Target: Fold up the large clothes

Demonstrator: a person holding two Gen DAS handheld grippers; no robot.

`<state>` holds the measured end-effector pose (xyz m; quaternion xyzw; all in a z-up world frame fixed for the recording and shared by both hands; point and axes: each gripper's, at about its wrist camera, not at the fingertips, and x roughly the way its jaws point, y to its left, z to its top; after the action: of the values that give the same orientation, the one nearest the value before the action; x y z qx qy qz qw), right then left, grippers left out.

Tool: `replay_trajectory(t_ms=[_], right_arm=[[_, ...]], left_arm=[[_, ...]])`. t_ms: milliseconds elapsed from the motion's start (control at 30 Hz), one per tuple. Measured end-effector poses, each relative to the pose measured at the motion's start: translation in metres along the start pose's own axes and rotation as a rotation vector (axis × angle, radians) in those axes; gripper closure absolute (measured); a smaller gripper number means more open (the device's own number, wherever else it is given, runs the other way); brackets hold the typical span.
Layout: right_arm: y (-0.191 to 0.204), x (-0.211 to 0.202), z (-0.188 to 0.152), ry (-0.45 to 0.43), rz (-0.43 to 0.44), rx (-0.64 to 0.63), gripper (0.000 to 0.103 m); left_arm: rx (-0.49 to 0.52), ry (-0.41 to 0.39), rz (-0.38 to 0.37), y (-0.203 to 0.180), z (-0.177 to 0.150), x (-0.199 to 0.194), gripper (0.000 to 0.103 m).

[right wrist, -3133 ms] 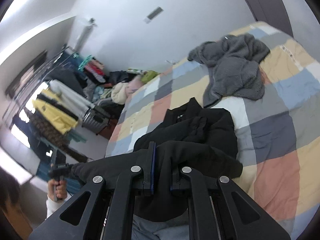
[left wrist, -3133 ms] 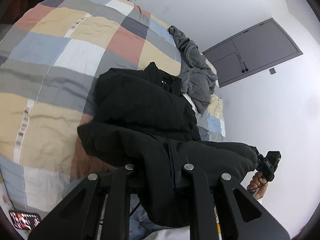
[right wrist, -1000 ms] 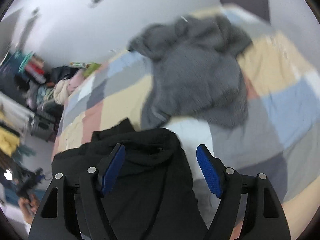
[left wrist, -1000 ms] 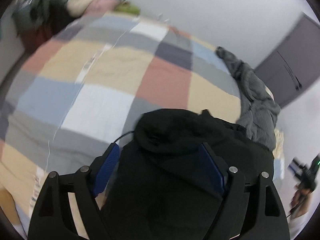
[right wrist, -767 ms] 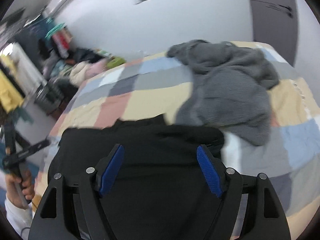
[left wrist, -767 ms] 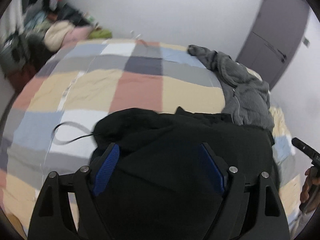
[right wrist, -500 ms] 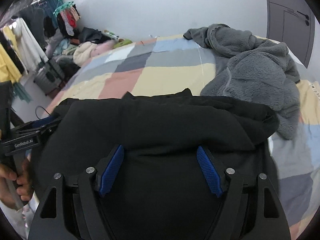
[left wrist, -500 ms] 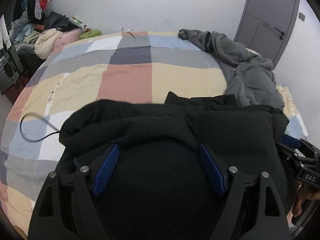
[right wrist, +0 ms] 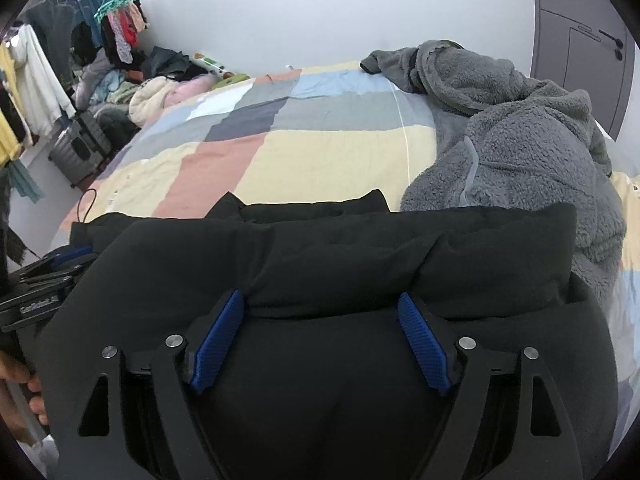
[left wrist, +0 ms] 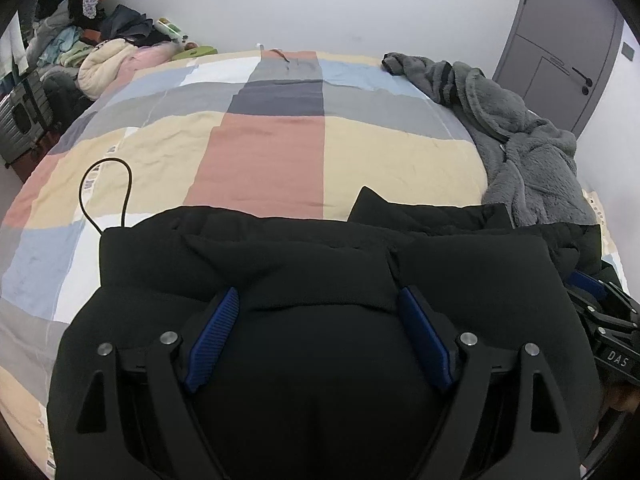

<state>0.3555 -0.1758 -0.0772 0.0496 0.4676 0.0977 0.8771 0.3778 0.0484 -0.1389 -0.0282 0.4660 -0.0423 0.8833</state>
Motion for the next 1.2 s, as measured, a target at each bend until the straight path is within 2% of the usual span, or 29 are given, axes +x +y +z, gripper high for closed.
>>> replay_trajectory(t_ms=[233,433,500,600,667,767,833,933,1000,1067,1100,1167,1200], right_arm=[[-0.003,-0.032,-0.012,-0.052,0.004,-0.006,0.024],[-0.031,-0.069,-0.028,-0.081,0.027,0.052,0.024],[-0.044,-0.079,-0.034,-0.077,0.021,0.074,0.024],[-0.062,-0.091,-0.042,-0.089,-0.006,0.088,0.021],[-0.076,-0.096,-0.045,-0.1,-0.021,0.105,0.014],[-0.106,-0.097,-0.047,-0.096,-0.01,0.191,0.01],[-0.126,-0.093,-0.048,-0.098,-0.001,0.254,0.003],[-0.151,-0.075,-0.046,-0.056,0.067,0.357,0.003],[-0.16,-0.057,-0.043,-0.017,0.15,0.41,0.003],[-0.16,-0.044,-0.036,0.0,0.169,0.403,0.003],[-0.157,-0.032,-0.031,0.037,0.154,0.378,0.003],[-0.158,-0.014,-0.024,0.085,0.131,0.378,0.003],[-0.16,-0.005,-0.021,0.097,0.152,0.394,0.004]], left_arm=[[0.021,-0.037,0.038,-0.003,-0.009,-0.023,0.02],[0.043,-0.073,0.075,0.01,-0.018,-0.051,0.02],[0.056,-0.081,0.101,0.017,-0.024,-0.06,0.016],[0.046,-0.092,0.128,0.036,-0.032,-0.072,0.011],[0.015,-0.105,0.143,0.055,-0.037,-0.08,0.0],[-0.068,-0.105,0.155,0.091,-0.04,-0.084,0.0],[-0.139,-0.08,0.124,0.116,-0.04,-0.079,0.0],[-0.263,-0.015,0.038,0.15,-0.041,-0.057,0.0],[-0.346,0.028,-0.049,0.164,-0.042,-0.041,0.002],[-0.38,0.058,-0.114,0.166,-0.04,-0.026,0.009],[-0.389,0.078,-0.141,0.165,-0.039,-0.018,0.012],[-0.407,0.115,-0.202,0.159,-0.037,-0.004,0.033],[-0.412,0.129,-0.229,0.155,-0.035,0.002,0.038]])
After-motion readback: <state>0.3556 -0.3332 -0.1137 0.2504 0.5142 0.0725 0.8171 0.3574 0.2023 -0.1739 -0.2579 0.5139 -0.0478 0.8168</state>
